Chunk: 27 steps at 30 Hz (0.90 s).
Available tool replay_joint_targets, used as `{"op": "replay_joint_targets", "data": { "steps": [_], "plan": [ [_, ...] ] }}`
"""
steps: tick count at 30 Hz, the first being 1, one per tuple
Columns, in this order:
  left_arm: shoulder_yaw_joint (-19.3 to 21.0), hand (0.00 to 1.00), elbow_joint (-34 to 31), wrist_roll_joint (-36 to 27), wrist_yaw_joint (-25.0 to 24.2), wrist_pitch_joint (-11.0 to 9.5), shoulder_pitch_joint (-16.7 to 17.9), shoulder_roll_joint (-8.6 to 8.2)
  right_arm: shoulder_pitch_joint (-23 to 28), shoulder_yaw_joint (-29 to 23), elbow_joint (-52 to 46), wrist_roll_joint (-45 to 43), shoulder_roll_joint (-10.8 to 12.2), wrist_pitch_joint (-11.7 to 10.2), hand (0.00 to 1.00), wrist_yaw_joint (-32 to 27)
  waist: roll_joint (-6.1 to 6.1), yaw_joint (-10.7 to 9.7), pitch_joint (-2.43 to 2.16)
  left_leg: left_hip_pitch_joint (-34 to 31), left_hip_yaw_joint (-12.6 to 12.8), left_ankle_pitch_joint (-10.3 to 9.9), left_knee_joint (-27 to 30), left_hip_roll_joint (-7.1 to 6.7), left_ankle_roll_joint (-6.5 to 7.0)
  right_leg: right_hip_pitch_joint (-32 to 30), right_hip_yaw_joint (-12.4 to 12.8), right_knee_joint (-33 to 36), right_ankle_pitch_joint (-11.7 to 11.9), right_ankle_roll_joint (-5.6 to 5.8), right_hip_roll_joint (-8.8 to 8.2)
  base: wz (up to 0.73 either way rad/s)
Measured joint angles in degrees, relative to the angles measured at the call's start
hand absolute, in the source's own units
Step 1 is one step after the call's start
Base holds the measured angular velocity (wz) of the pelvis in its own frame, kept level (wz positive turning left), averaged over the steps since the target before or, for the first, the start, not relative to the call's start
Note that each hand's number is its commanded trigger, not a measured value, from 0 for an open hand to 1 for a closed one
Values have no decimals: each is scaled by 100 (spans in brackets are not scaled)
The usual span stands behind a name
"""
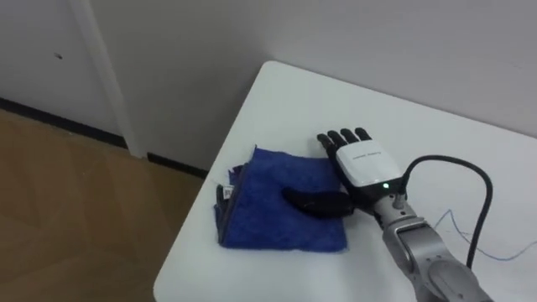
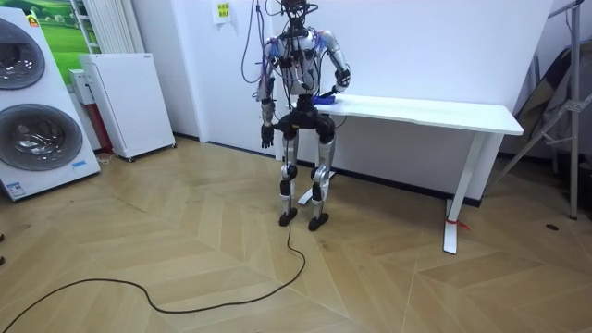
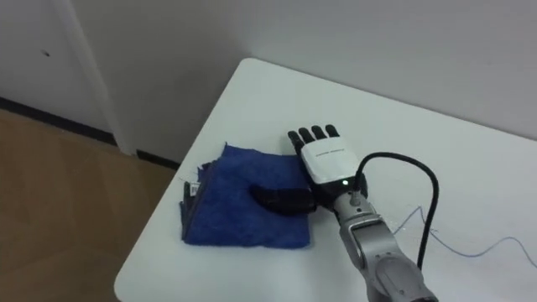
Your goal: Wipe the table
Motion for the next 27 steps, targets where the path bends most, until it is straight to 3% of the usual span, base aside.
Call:
{"op": "replay_joint_targets", "data": {
  "steps": [5,12,17,27],
  "plan": [
    [-26,0,1,5,-101,50,-10,19,161,1,0,9,30,9,0,36,19,32,-6,-4,-10,-39,24,-103,59,1,11,81,-81,4,-50,1],
    [-121,0,-120,32,-170,166,2,6,306,1,-532,-31,25,144,0,103,-13,38,-35,-6,10,-39,34,-124,69,-14,-10,102,-113,8,-75,0],
    [-185,0,-127,-31,-135,134,-9,1,480,16,-1024,-22,27,-19,0,96,103,30,-79,28,15,-39,25,-124,71,-4,-6,97,-112,9,-74,0],
    [-235,0,-283,-24,-136,75,-16,-2,525,15,-1355,-23,25,-268,0,47,269,-85,-30,9,30,-40,5,-119,71,-19,43,91,-113,10,-68,0]
  ]
}}
